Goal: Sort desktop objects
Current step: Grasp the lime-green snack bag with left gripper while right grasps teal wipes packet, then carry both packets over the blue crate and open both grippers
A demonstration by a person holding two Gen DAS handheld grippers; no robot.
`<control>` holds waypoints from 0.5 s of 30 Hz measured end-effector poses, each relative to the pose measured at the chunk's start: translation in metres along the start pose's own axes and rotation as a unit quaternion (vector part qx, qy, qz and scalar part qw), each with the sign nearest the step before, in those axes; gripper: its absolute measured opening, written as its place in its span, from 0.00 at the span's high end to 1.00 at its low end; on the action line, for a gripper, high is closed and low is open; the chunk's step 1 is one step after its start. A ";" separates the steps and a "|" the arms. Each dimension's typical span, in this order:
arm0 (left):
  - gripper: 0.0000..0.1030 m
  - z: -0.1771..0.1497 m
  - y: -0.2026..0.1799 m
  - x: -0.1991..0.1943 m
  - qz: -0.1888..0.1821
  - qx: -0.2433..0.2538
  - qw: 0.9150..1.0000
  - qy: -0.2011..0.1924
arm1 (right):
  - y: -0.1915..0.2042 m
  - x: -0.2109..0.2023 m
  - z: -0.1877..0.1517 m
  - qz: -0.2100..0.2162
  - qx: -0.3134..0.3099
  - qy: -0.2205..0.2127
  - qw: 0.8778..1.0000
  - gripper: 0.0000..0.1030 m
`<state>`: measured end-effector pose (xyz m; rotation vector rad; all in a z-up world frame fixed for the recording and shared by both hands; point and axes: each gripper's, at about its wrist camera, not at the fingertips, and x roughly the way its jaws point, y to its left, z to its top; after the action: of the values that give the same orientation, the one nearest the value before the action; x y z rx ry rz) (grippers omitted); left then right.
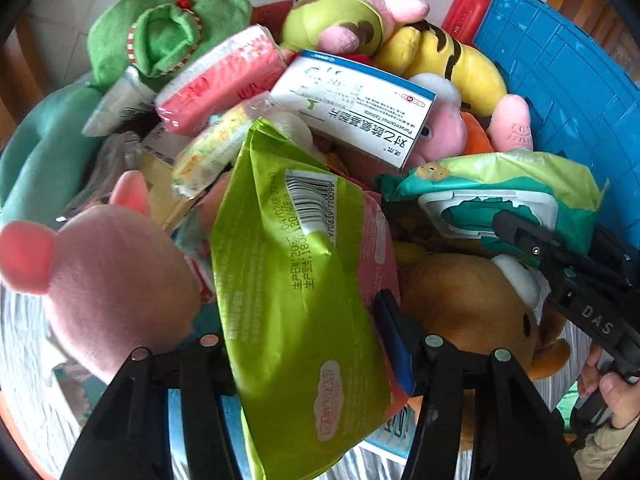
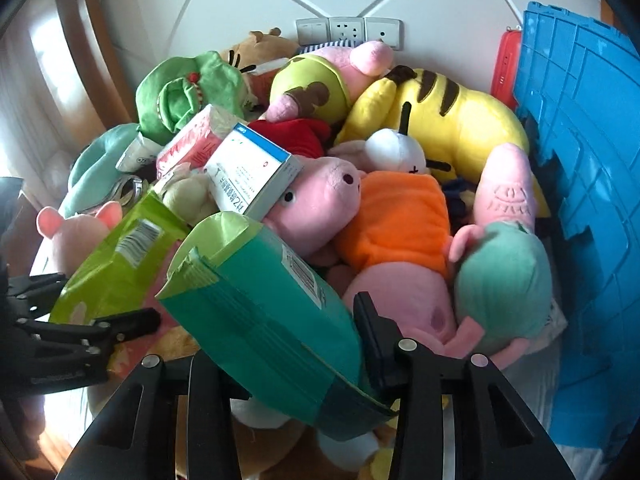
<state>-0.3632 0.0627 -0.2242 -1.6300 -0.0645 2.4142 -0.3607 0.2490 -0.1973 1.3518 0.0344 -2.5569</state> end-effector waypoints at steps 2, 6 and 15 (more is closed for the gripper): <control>0.47 0.002 -0.002 -0.001 0.004 0.003 1.000 -0.007 | 0.001 0.000 0.001 0.001 0.001 0.000 1.000 0.63; 0.70 -0.001 -0.009 -0.027 0.012 0.012 0.999 -0.038 | 0.004 -0.016 0.003 0.005 -0.002 -0.016 1.000 0.70; 0.74 -0.008 -0.018 -0.092 0.024 0.018 0.995 -0.090 | 0.006 -0.078 0.013 0.007 -0.004 -0.068 0.998 0.77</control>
<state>-0.3206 0.0599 -0.1405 -1.4101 -0.0129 2.5778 -0.3278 0.2575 -0.1250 1.1676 0.0111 -2.6276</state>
